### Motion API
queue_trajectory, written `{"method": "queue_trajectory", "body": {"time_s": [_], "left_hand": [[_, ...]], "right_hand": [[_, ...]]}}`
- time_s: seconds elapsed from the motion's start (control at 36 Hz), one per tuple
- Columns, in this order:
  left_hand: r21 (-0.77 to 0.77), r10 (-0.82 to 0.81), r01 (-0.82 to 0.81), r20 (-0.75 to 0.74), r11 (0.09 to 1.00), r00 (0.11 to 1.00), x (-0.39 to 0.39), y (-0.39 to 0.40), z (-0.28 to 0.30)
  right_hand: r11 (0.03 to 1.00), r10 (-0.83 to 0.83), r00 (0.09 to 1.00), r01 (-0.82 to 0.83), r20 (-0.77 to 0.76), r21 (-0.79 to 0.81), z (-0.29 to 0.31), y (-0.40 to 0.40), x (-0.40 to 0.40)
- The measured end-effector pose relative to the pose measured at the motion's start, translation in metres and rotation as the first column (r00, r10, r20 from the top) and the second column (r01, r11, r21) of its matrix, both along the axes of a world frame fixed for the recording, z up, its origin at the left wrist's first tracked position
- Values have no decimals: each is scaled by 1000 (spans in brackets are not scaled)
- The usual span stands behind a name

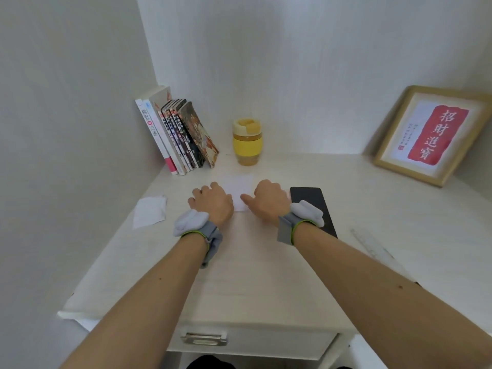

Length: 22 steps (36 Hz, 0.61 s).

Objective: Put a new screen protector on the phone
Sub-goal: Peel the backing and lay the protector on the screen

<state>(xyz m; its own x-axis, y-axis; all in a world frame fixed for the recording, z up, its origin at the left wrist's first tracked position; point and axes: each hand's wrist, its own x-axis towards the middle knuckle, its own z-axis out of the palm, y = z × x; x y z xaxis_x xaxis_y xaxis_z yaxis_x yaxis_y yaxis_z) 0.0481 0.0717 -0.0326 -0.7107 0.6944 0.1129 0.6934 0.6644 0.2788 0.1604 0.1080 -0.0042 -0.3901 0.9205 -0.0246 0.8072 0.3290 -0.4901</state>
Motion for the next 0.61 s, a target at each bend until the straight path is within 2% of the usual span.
{"method": "queue_trajectory", "body": {"time_s": [0.14, 0.33, 0.61], "left_hand": [[28, -31, 31, -15, 999, 999, -3, 3, 1], [103, -84, 77, 64, 992, 994, -2, 4, -2], [133, -95, 75, 153, 988, 984, 6, 4, 4]], "right_hand": [[998, -48, 999, 48, 5, -36, 1, 3, -10], [978, -193, 979, 187, -63, -92, -5, 6, -25], [936, -309, 917, 246, -251, -251, -11, 16, -33]]}}
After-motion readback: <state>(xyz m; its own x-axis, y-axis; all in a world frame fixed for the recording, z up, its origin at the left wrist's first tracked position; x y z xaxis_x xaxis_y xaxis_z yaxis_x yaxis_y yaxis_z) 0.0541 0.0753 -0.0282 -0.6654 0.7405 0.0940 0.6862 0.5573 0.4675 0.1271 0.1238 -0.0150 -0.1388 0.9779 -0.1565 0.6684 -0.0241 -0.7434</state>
